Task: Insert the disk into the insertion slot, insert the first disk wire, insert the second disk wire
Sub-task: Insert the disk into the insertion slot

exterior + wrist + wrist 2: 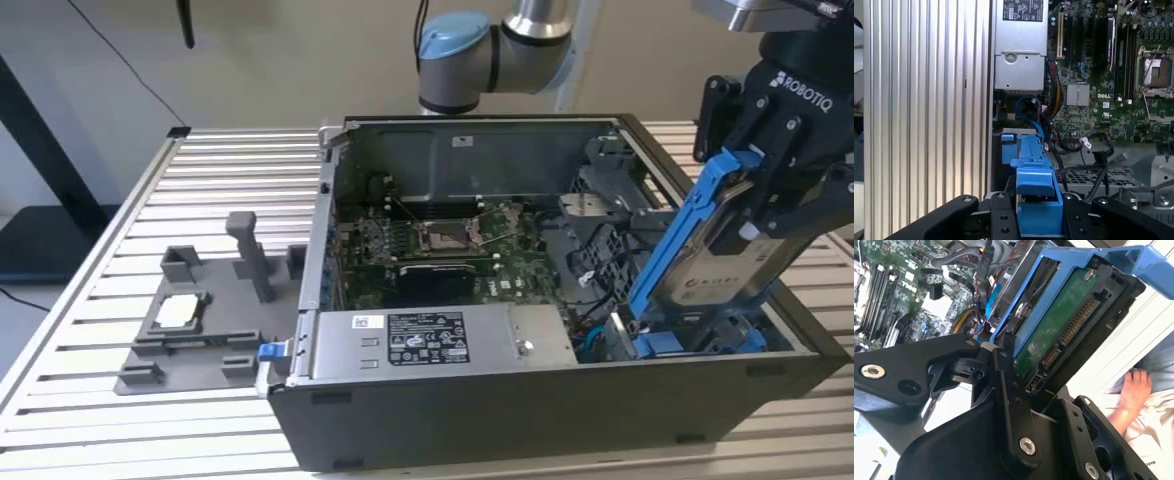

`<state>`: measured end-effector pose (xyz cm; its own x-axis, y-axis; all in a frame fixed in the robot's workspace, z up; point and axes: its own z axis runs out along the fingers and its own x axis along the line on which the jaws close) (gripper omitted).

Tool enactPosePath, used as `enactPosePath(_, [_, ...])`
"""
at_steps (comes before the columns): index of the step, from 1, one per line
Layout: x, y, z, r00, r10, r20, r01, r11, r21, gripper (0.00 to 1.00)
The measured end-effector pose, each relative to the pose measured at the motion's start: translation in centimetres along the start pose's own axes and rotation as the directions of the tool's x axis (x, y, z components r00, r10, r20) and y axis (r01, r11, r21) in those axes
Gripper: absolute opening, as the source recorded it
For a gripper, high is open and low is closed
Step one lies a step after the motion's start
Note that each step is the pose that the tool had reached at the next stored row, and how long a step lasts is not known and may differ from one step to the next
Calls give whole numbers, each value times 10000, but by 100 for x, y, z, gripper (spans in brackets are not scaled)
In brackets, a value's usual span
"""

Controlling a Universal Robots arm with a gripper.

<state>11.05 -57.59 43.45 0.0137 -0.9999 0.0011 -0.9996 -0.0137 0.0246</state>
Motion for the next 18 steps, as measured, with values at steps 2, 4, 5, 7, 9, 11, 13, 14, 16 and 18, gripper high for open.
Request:
enactPosePath(2, [0,-4,29,10000,1,1,-1,10000,0,33])
enactPosePath(4, [0,-10,61,10000,0,0,0,10000,0,33])
enactPosePath(5, [0,-13,75,10000,0,-1,0,10000,0,33])
enactPosePath(7, [0,-19,100,10000,1,1,-1,10000,0,33])
enactPosePath(9, [0,-23,122,10000,1,0,-1,10000,0,33])
enactPosePath(11, [1,-27,144,10000,1,0,-1,10000,2,33])
enactPosePath(13, [0,-31,169,10000,0,5,0,10000,2,33])
enactPosePath(14, [0,-33,182,10000,0,9,0,10000,2,33])
enactPosePath(16, [0,-35,203,10000,0,21,0,10000,3,33])
enactPosePath(18, [1,-37,223,10000,-1,53,1,10000,15,33])
